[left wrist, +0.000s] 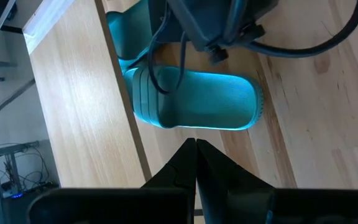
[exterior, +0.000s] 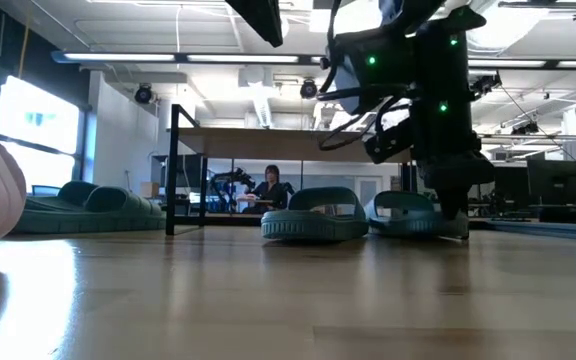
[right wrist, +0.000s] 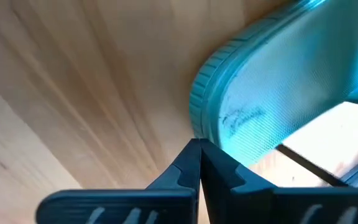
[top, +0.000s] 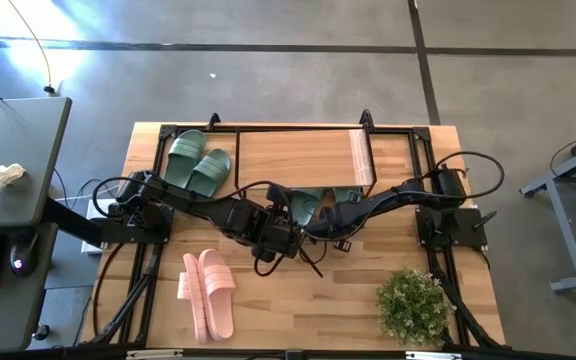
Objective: Pick and place slides into the shelf
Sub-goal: Put the green slide under the shelf, then adjust the green slides under the shelf
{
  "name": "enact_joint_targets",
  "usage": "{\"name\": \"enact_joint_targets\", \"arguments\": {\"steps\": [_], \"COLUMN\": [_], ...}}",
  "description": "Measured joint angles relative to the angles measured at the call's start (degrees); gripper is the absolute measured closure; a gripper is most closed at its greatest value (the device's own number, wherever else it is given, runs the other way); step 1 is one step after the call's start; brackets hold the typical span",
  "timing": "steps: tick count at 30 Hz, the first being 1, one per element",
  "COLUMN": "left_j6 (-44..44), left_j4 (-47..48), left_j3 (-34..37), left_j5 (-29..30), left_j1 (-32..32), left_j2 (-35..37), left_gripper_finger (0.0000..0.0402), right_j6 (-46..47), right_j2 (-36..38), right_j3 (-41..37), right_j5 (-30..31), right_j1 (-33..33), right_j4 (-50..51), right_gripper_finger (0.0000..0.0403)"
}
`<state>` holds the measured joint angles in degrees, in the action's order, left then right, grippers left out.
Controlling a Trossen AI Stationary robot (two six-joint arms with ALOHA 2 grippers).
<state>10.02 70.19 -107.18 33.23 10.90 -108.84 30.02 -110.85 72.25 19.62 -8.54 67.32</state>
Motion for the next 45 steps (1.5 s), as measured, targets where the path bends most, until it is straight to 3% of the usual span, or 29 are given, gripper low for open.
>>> {"name": "enact_joint_targets", "arguments": {"steps": [13,21,29,45], "left_j6": [1.3,8.8,18.9,17.0], "left_j4": [1.0,8.8,7.9,-7.3], "left_j3": [0.0,0.0,0.0,2.2], "left_j5": [-1.6,-14.0,-31.8,-43.9], "left_j1": [0.0,0.0,1.9,3.9], "left_j2": [0.0,0.0,0.0,-0.8], "left_gripper_finger": [0.0401,0.0401,0.0401,0.0401], "right_j6": [-0.4,2.8,8.1,19.3], "right_j2": [0.0,1.1,10.1,31.2], "right_j3": [0.0,0.0,0.0,0.0], "right_j5": [-0.2,-0.3,2.3,0.9], "right_j1": [-2.0,-6.9,-13.1,-23.4], "right_j4": [0.0,2.2,3.2,3.2], "right_gripper_finger": [0.0403,0.0403,0.0403,0.0403]}}
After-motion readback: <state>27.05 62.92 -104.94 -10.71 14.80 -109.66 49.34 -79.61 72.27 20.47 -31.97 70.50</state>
